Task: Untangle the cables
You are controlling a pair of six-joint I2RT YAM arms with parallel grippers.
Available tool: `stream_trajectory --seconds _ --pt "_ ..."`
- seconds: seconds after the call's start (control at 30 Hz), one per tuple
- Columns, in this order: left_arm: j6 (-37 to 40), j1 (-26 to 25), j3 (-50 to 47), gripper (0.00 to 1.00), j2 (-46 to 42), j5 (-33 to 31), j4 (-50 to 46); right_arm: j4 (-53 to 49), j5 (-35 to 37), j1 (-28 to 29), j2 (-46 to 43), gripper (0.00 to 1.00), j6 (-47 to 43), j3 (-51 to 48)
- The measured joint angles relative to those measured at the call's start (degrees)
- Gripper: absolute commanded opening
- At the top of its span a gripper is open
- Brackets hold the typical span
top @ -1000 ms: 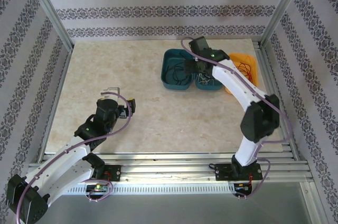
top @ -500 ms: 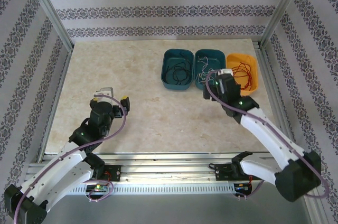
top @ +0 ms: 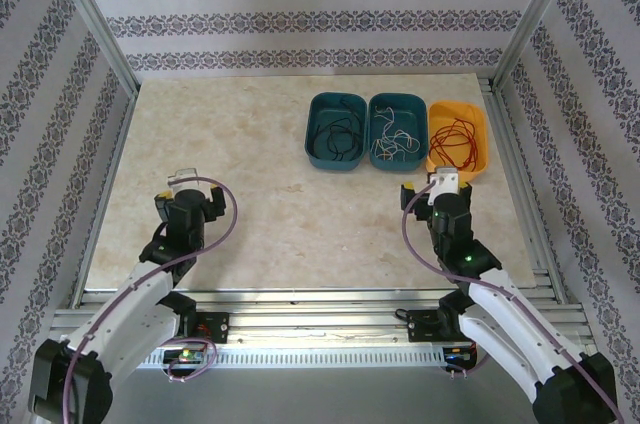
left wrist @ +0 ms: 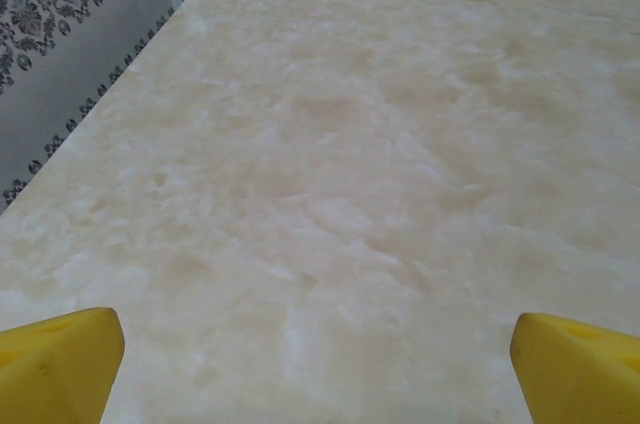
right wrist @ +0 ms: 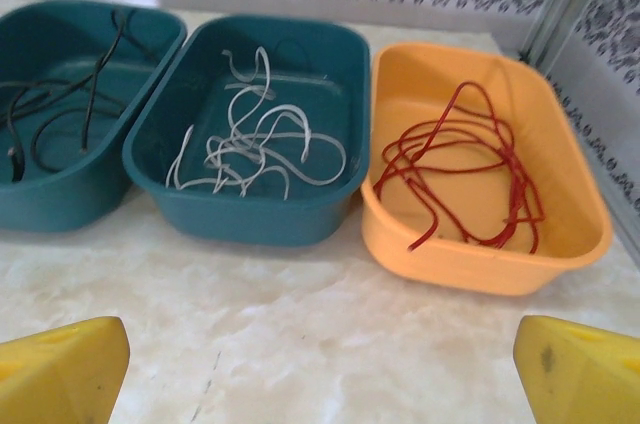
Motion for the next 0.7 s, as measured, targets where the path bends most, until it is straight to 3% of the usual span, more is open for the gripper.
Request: stream_trajectory --seconds 0.4,0.7 --pt "6.47 16.15 -6.97 0.99 12.48 12.26 23.61 8.83 -1.79 -6.51 -0.35 0.98 -2.71 -5.09" --pt "6.49 18.18 -8.09 0.99 28.13 24.26 43.47 11.98 -4.13 -10.49 0.35 0.98 -2.71 -5.64"
